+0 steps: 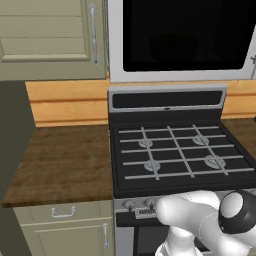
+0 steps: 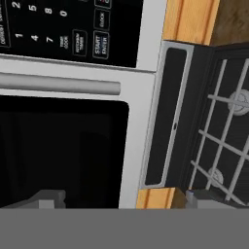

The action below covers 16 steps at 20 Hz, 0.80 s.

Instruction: Pick the garlic from the sink and place it in the bowl. Then pick the bowl and place it in the microwave. Then close the microwave door and press the start button.

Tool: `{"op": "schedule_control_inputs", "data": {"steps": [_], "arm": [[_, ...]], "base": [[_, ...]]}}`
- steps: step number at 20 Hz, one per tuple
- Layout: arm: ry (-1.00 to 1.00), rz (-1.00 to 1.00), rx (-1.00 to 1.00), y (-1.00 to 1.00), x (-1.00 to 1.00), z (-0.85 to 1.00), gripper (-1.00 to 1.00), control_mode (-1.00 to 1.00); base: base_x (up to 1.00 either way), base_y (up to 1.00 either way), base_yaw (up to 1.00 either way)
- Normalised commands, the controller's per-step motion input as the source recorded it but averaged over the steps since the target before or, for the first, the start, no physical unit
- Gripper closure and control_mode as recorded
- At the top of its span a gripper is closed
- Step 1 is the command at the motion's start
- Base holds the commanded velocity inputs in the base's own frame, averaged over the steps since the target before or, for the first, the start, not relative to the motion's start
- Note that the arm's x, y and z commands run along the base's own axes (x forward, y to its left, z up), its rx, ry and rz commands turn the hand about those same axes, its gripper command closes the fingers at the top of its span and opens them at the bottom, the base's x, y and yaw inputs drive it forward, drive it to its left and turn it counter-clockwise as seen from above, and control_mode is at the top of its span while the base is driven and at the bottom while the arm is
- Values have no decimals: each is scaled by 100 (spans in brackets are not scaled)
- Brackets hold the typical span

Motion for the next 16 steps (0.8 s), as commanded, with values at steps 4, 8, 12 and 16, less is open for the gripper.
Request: {"op": "schedule_control_inputs", "data": {"steps": [4, 8, 12, 16], "arm": [[8, -2, 0, -53, 11, -24, -100, -100], [8, 0, 0, -39, 33, -15, -100, -100], [7, 0, 0, -40, 35, -6, -100, -100], [2, 0, 0, -18, 48, 0, -100, -100]], "base": [[0, 0, 0], [0, 0, 0], [0, 0, 0], [0, 0, 0]]}}
